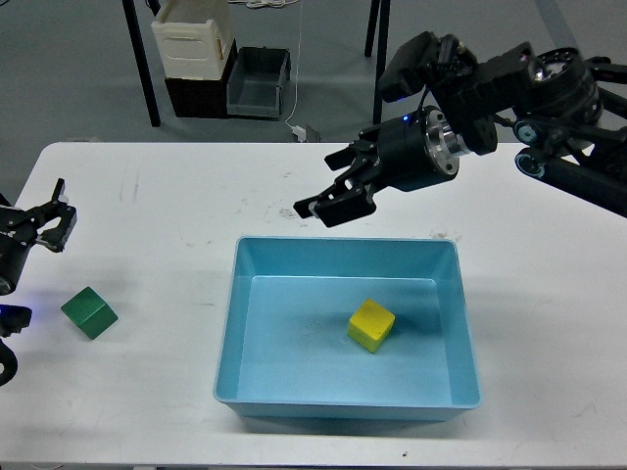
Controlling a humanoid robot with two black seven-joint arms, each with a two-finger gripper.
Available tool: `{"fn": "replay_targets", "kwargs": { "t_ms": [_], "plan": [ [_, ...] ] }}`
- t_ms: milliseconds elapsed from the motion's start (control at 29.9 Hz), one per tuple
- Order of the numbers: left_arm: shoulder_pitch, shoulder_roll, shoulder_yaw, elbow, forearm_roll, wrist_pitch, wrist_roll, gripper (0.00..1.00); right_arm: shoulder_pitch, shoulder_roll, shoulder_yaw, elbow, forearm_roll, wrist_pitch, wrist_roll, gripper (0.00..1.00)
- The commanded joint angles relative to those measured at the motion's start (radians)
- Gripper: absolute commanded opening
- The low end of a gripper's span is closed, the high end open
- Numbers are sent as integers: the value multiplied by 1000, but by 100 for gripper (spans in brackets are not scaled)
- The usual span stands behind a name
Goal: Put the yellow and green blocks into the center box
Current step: 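Withdraw the right gripper up and away from the tray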
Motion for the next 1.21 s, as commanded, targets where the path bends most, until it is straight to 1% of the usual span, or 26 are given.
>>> {"fn": "replay_targets", "kwargs": {
  "t_ms": [0, 134, 234, 301, 335, 402, 502, 569, 603, 703, 837, 938, 1004, 1105, 1172],
  "plan": [
    [-42, 63, 2, 21, 7, 23, 0, 100, -115, 28, 187, 6, 4, -45, 0, 99],
    [-107, 91, 5, 47, 13, 159, 0, 100, -209, 80, 317, 11, 6, -111, 0, 99],
    [-146, 113, 3, 84, 114, 162, 0, 100, -278, 117, 395, 26, 24, -166, 0, 99],
    [-186, 126, 3, 89, 277, 162, 0, 100, -327, 146, 443, 31, 53, -199, 0, 99],
    [-206, 129, 2, 90, 366, 162, 0, 100, -347, 160, 465, 29, 72, -211, -10, 99],
    [-240, 130, -3, 90, 567, 174, 0, 100, -388, 194, 511, 31, 119, -238, -64, 99],
    [-251, 131, -10, 101, 842, 181, 0, 100, -463, 229, 586, 40, 198, -269, -151, 99],
    [-265, 133, -12, 104, 1012, 181, 0, 100, -526, 258, 658, 46, 212, -278, -199, 100],
    [-280, 134, -11, 104, 1086, 181, 0, 100, -558, 268, 698, 49, 212, -278, -211, 100],
    [-327, 159, -11, 109, 1283, 184, 0, 99, -652, 275, 796, 58, 213, -280, -216, 100],
    [-372, 177, -12, 118, 1488, 178, 0, 99, -779, 271, 923, 129, 224, -280, -219, 100],
    [-407, 179, -7, 115, 1684, 175, 0, 99, -871, 271, 1014, 190, 309, -275, -222, 100],
    [-415, 185, -6, 103, 1822, 173, 0, 100, -934, 269, 1069, 244, 381, -272, -233, 100],
    [-417, 223, 0, 40, 1997, 162, 0, 100, -1032, 275, 1172, 320, 469, -269, -259, 100],
    [-409, 251, 3, -12, 2091, 153, 0, 100, -1089, 278, 1222, 350, 517, -269, -263, 100]
  ]
}}
